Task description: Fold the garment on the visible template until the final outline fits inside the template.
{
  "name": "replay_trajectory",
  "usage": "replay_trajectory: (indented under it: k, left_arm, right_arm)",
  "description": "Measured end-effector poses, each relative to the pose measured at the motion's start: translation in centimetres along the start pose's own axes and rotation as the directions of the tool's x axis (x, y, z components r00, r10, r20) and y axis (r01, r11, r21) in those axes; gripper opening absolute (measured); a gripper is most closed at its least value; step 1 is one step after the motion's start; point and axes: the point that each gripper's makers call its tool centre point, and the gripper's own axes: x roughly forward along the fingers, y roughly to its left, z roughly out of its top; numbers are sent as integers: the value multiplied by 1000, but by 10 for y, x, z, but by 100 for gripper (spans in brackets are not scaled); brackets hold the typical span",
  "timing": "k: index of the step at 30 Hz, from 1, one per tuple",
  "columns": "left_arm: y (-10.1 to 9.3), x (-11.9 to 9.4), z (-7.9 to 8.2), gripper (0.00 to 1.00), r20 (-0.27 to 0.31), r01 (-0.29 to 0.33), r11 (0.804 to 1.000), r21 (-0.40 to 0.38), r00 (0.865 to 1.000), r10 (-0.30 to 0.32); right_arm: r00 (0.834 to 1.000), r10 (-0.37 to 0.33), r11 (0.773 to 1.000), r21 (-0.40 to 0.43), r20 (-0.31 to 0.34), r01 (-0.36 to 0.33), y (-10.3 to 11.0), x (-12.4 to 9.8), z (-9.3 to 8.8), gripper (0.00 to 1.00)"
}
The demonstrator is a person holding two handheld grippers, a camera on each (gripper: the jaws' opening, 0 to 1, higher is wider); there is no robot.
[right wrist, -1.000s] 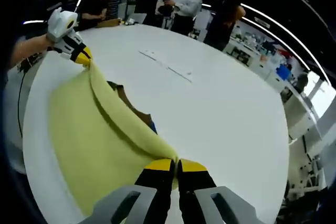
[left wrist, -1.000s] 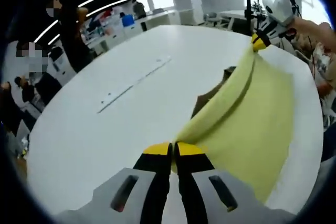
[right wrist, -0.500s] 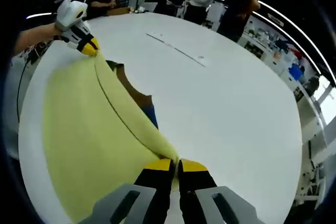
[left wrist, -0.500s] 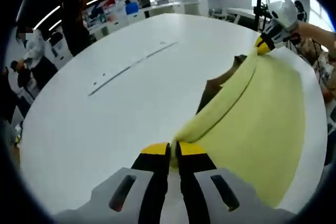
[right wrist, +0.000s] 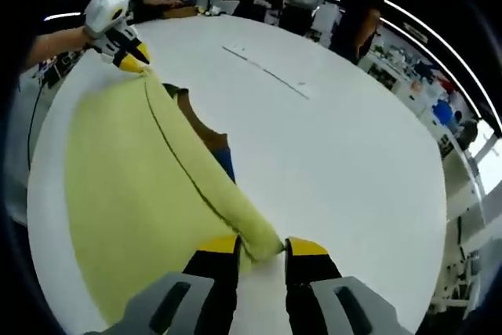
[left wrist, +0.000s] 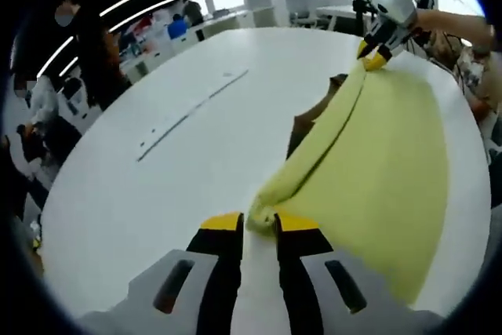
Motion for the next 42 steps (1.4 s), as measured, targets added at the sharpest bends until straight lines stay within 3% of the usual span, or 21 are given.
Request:
replay_trajectory:
  k: [5, 9, 12, 13, 19, 22, 25, 29, 36, 40, 42]
  left_arm:
    - [-4, 3, 4, 17, 6, -9, 995, 98, 1000, 9]
    - [-3, 9, 3, 16, -13, -34, 977, 210, 999, 38]
    - [-4, 14, 2, 14, -11, -43, 976, 216, 999, 46]
    - [-1, 14, -1, 14, -33, -57, 968, 246, 997, 67]
    - [-5, 18, -4, 11, -43, -61, 936, 345, 996, 80]
    - [-5, 19, -7, 9, -55, -59, 929, 364, 995, 85]
    - [-3, 20, -8, 6, -50, -66, 935, 349, 995, 89]
    - [-1, 18, -7, 2, -43, -84, 936, 342, 994, 105]
    - [2, 11, -3, 1, -14, -96, 957, 275, 994, 104]
    - [4, 8, 0, 1, 26, -94, 985, 146, 995, 91]
    - [7, 7, 0, 1, 39, -99, 995, 13, 994, 99]
  right_arm:
    - [1000, -30, 997, -78, -1, 30, 0, -2, -1, 21]
    - [999, -53, 989, -139, 7, 54, -1, -2, -2, 21]
    - [996, -84, 987, -136, 13, 85, -3, -1, -6, 16]
    - [995, -99, 985, -138, 27, 101, -4, -2, -5, 15]
    - [992, -117, 978, -168, 41, 123, -3, 1, -7, 13]
    - [993, -114, 973, -198, 42, 120, -1, 3, -7, 9]
    - [994, -98, 965, -239, 39, 104, 4, 7, -8, 0]
    - [995, -92, 959, -267, 34, 98, 6, 10, -8, 0]
    - [996, -78, 979, -186, 50, 86, 1, 4, -5, 0]
    - [989, -97, 991, -85, 115, 107, -9, -4, 7, 0]
    - [985, -106, 993, -42, 135, 112, -15, -7, 12, 0]
